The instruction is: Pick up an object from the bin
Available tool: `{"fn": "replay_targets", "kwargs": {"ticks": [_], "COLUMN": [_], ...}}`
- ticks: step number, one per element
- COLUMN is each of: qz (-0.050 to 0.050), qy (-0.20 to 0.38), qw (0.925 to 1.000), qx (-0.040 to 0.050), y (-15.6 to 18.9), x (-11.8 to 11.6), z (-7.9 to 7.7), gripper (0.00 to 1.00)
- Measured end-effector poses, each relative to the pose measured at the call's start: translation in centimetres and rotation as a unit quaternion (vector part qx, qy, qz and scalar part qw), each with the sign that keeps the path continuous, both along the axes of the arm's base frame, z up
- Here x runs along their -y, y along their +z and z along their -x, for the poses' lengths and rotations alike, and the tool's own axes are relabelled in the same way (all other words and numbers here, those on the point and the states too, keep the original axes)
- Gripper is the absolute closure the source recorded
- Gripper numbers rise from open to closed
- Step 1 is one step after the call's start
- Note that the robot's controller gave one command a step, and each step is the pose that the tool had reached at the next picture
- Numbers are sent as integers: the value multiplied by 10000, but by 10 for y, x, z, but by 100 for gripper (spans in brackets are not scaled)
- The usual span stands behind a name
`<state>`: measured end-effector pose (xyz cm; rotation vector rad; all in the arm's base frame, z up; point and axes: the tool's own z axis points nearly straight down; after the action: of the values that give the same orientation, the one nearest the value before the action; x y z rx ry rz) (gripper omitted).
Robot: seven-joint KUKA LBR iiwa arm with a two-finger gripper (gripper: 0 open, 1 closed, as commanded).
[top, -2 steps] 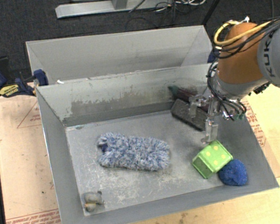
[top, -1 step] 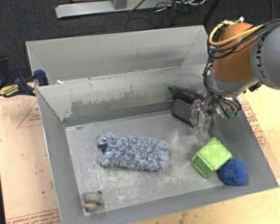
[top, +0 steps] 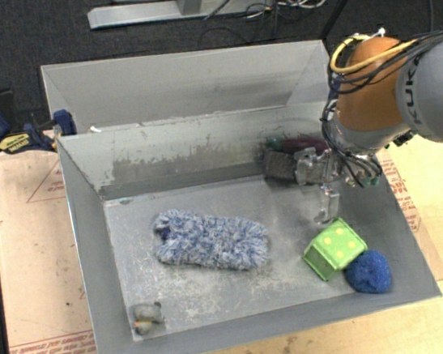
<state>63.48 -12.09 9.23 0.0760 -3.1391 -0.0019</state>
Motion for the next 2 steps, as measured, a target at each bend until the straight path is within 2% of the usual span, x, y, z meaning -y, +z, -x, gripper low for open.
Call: {"fn": "replay_targets", "kwargs": {"ticks": [1,2], "qz": [0,8], "qy": [0,66], "qw": [10000,10000], "qx": [-1,13], "y": [0,11], "x": [0,-55], "z": [0,0], "gripper": [0,0]}}
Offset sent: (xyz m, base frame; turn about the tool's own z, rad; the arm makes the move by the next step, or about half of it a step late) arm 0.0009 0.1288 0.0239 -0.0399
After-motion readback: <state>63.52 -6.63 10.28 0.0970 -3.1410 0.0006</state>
